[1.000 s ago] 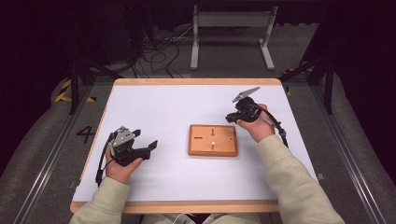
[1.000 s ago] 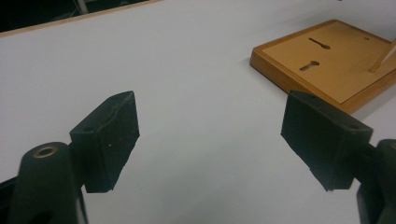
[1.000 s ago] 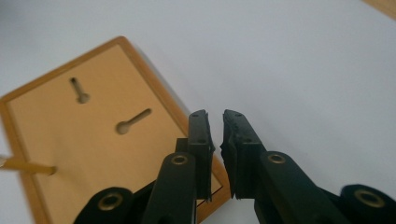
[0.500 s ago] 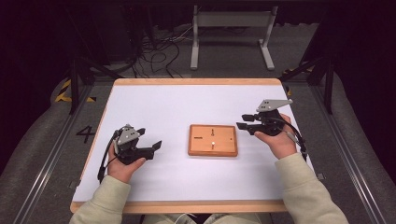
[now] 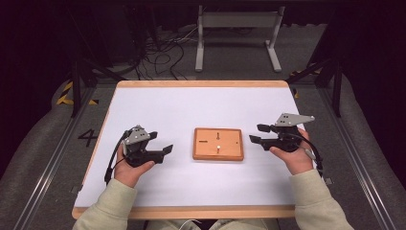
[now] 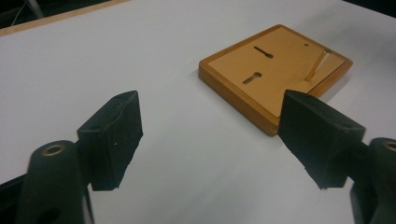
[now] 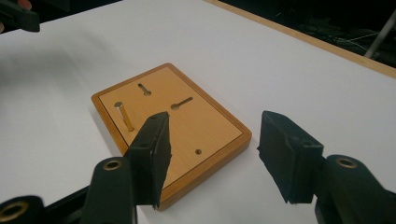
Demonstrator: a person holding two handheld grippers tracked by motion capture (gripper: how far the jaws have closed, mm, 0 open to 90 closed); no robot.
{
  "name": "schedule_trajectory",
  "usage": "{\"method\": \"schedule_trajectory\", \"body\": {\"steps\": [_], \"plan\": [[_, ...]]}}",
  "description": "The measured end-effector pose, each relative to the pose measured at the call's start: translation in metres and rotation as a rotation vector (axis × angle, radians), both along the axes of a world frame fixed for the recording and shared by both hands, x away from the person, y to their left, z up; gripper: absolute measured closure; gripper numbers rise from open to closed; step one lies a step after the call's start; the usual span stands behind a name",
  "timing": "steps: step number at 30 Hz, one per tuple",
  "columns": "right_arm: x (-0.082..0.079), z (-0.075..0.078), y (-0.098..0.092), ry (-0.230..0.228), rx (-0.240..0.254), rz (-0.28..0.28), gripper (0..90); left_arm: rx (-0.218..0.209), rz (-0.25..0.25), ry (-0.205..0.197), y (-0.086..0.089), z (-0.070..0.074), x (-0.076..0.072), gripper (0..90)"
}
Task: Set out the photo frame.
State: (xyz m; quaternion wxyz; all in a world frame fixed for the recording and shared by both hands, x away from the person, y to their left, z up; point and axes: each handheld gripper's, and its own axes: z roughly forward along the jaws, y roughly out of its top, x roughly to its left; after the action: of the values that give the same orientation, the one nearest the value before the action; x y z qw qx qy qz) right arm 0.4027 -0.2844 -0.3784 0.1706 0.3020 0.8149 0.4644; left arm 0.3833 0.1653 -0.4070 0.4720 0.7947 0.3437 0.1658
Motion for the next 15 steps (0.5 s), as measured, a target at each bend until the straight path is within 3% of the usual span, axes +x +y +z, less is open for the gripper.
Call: {"method": "schedule_trajectory", "body": {"steps": [7, 10, 15], "plan": [[-0.008, -0.003, -0.01, 0.009, 0.001, -0.025, 46.2, -0.016, -0.07, -0.014, -0.026, 0.004, 0.007, 28.5], [-0.011, -0.006, -0.017, 0.017, 0.007, -0.044, 46.9, -0.042, -0.116, -0.008, -0.041, 0.006, 0.012, 28.4], [-0.014, -0.01, -0.025, 0.03, 0.002, -0.066, 46.9, -0.055, -0.15, 0.009, -0.057, 0.007, 0.02, 30.8]]}}
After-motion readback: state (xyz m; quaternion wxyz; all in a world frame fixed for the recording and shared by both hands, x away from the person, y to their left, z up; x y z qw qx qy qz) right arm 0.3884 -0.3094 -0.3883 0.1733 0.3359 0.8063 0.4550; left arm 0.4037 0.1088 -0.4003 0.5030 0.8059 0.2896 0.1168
